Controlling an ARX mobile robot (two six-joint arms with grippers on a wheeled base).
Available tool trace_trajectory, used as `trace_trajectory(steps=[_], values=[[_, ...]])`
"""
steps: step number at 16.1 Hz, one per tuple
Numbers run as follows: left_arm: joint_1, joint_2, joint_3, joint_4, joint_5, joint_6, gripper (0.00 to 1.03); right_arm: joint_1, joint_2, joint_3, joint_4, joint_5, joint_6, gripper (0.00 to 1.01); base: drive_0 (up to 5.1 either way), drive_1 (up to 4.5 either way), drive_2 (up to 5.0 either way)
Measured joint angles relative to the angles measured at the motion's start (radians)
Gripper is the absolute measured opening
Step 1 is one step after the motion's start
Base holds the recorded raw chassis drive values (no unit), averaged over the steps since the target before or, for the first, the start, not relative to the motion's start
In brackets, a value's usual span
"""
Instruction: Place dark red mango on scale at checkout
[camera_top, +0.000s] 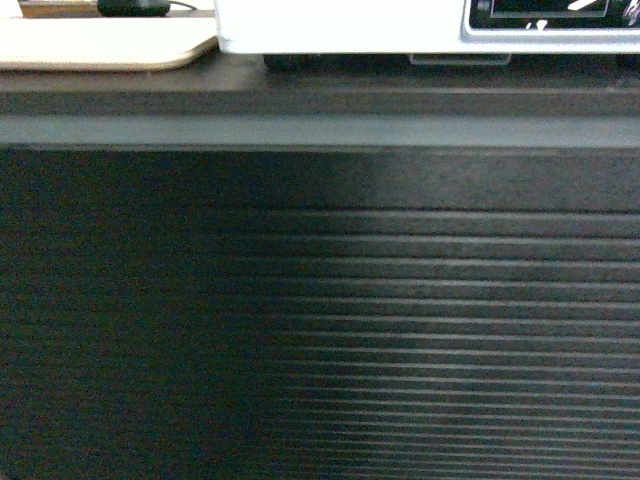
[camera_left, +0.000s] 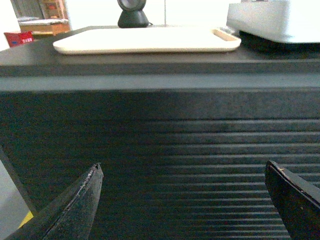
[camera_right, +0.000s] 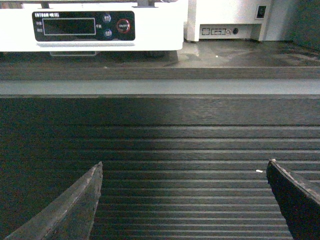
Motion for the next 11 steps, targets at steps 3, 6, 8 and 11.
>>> trace_trajectory(steps=[3,6,8,11], values=[[0.000,0.000,0.000,0.000,0.000,0.000,0.98,0.000,0.000,0.000,-0.001,0.000,0.000,0.98,0.0,0.00,0.0],[0.000,0.000,0.000,0.000,0.000,0.000,0.98,0.000,0.000,0.000,0.000,0.000,0.000,0.98,0.0,0.00,0.0],[0.000,0.000,0.000,0.001,0.001,0.000,0.98,0.000,0.000,0.000,0.000,0.000,0.000,0.98,0.0,0.00,0.0],[0.000,0.000,0.000,-0.003,0.000,0.000,0.98,0.000,0.000,0.000,-0.002,0.000,0.000,0.98,0.0,0.00,0.0]])
